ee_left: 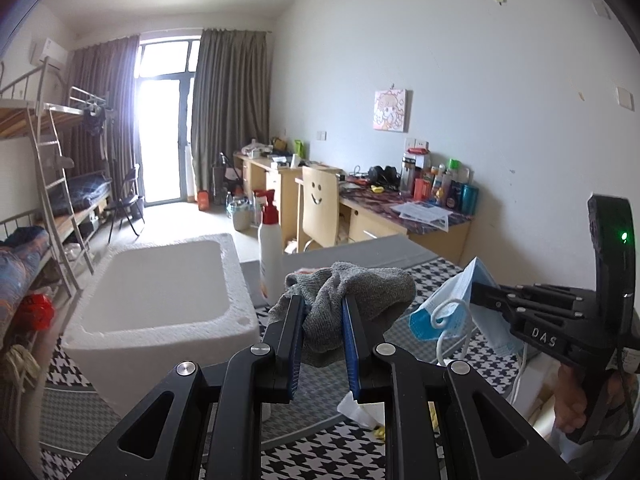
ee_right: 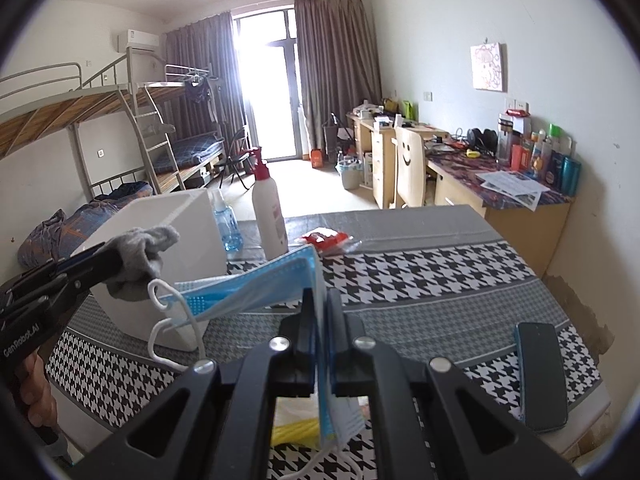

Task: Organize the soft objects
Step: 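Lift the grey cloth and blue mask and carry both toward the foam box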

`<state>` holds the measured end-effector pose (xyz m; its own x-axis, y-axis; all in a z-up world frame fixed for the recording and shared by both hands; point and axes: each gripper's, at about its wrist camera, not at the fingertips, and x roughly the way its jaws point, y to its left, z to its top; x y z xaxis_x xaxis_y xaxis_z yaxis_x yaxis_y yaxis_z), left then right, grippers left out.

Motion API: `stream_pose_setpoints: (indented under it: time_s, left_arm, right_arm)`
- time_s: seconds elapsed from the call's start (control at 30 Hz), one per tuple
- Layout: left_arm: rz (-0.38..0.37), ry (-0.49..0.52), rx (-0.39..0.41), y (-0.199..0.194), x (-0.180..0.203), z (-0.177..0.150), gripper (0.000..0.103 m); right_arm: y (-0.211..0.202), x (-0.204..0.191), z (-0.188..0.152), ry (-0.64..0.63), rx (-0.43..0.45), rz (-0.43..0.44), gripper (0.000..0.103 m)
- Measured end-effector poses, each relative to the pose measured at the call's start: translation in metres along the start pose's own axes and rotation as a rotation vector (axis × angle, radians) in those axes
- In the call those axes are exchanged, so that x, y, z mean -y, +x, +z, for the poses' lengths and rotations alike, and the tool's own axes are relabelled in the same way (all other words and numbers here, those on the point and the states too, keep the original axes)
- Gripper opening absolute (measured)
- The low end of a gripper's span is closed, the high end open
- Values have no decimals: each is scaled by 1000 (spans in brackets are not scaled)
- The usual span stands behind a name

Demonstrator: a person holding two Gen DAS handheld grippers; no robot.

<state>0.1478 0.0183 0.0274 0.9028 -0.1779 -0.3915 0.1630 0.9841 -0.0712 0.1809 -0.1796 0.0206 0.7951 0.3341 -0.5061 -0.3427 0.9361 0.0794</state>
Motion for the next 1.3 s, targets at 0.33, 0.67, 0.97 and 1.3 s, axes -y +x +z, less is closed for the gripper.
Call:
stream_pose_setpoints:
  time_s: [0.33, 0.67, 0.97, 1.3]
  left_arm:
    - [44, 7, 40, -6, -10, 13, 19]
    - [88, -12, 72, -6, -24, 24, 19]
    - [138, -26, 85, -1, -37, 32, 19]
    - [205, -52, 86, 4, -58, 41, 19]
  right_arm:
    - [1, -7, 12, -6, 21, 11, 7]
    - [-3, -19, 26, -21, 52, 34, 7]
    - [7, -33, 37, -41, 55, 60, 7]
    - [16, -45, 47, -58, 51, 86, 7]
